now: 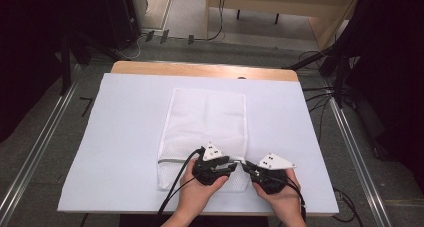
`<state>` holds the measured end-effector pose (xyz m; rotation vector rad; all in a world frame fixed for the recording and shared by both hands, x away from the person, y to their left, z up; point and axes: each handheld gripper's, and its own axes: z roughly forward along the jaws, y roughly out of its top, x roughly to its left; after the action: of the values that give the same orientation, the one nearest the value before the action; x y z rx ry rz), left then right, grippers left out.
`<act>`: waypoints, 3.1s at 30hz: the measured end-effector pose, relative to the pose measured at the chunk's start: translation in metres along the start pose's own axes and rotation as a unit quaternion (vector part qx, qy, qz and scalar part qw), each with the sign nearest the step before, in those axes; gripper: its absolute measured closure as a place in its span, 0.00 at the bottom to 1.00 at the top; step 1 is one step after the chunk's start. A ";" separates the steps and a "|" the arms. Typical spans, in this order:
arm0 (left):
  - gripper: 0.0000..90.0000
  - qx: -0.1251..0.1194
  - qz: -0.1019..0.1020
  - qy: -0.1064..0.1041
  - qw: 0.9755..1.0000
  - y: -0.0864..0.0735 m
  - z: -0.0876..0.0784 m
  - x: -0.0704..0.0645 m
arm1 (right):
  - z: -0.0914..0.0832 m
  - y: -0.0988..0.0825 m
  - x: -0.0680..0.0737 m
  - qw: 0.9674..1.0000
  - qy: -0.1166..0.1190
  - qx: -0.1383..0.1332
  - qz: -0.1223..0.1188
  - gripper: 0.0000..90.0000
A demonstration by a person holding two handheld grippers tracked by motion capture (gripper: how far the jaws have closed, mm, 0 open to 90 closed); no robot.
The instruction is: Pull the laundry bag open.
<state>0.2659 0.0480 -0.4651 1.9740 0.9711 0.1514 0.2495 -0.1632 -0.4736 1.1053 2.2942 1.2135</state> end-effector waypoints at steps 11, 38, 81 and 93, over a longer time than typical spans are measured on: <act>0.78 -0.012 0.001 -0.028 1.000 0.001 -0.002 -0.003 | -0.007 0.006 0.005 1.000 -0.003 -0.026 -0.018 0.95; 0.86 -0.037 -0.014 -0.076 0.996 0.005 -0.006 -0.004 | -0.008 0.007 0.006 0.999 -0.010 -0.025 -0.030 0.95; 0.97 -0.001 -0.021 -0.014 1.000 -0.011 -0.054 0.045 | -0.018 0.012 0.006 0.999 -0.020 -0.018 -0.019 0.97; 0.97 0.000 -0.049 0.024 0.999 -0.034 -0.096 0.084 | -0.022 0.013 0.004 0.999 -0.034 -0.018 -0.016 0.97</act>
<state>0.2602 0.1794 -0.4572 1.9273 1.0967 0.1450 0.2406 -0.1677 -0.4502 1.0767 2.2218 1.1830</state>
